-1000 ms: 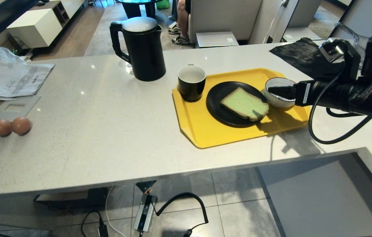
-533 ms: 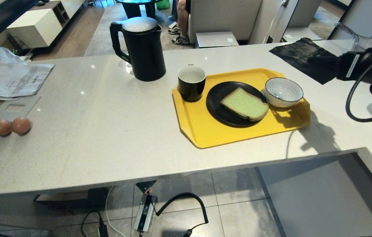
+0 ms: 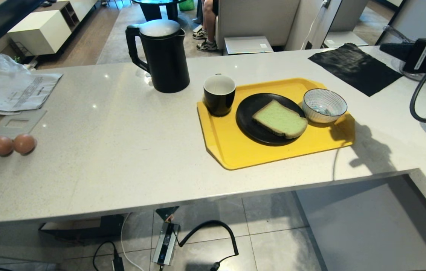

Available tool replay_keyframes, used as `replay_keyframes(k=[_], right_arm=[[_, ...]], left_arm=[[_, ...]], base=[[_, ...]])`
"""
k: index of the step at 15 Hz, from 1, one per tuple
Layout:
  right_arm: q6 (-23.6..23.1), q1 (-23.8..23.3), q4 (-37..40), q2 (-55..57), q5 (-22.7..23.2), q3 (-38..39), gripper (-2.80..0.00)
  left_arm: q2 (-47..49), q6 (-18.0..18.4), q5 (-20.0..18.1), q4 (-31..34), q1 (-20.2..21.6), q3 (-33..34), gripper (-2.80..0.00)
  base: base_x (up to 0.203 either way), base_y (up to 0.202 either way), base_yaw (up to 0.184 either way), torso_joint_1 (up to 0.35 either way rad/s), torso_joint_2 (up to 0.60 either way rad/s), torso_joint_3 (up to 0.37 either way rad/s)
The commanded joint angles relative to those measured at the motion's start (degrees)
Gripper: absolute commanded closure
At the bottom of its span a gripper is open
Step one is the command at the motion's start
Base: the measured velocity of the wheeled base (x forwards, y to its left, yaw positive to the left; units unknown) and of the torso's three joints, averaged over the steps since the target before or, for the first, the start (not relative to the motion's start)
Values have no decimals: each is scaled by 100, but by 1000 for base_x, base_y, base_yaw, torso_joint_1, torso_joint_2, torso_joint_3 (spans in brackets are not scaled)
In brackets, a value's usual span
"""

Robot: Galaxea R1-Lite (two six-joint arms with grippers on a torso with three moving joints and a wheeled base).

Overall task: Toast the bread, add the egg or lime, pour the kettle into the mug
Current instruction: Pick up the egg

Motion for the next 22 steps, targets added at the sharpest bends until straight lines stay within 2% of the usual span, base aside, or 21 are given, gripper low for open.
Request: replay_keyframes(k=[1, 3, 5, 6, 8, 11, 14, 19, 22], right_arm=[[-98, -6, 181, -19, -10, -263, 0], [-464, -9, 639, -62, -379, -477, 0], [-505, -18, 932, -72, -1237, -721, 0], [-506, -100, 1046, -63, -1513, -914, 0], [-506, -362, 1086, 6, -1545, -1328, 0], [-498, -688, 1094, 158, -1209, -1940, 0], [-497, -738, 1103, 213, -950, -2422, 0], [-467, -765, 1103, -48, -968, -2391, 0], [-497, -774, 1085, 7, -1207, -2299, 0]], left_arm=[[0, -1, 5, -3, 1, 79, 0], [0, -1, 5, -3, 1, 79, 0], [0, -1, 5, -3, 1, 79, 0], [0, -1, 5, -3, 6, 79, 0], [0, -1, 5, -3, 1, 79, 0], [0, -1, 5, -3, 2, 79, 0], [0, -1, 5, -3, 1, 79, 0], [0, -1, 5, -3, 1, 79, 0], [0, -1, 5, -3, 1, 79, 0]], base=[[0, 0, 0, 0, 0, 0], [0, 0, 0, 0, 0, 0], [0, 0, 0, 0, 0, 0], [0, 0, 0, 0, 0, 0], [0, 0, 0, 0, 0, 0], [0, 0, 0, 0, 0, 0], [0, 0, 0, 0, 0, 0], [0, 0, 0, 0, 0, 0], [0, 0, 0, 0, 0, 0]])
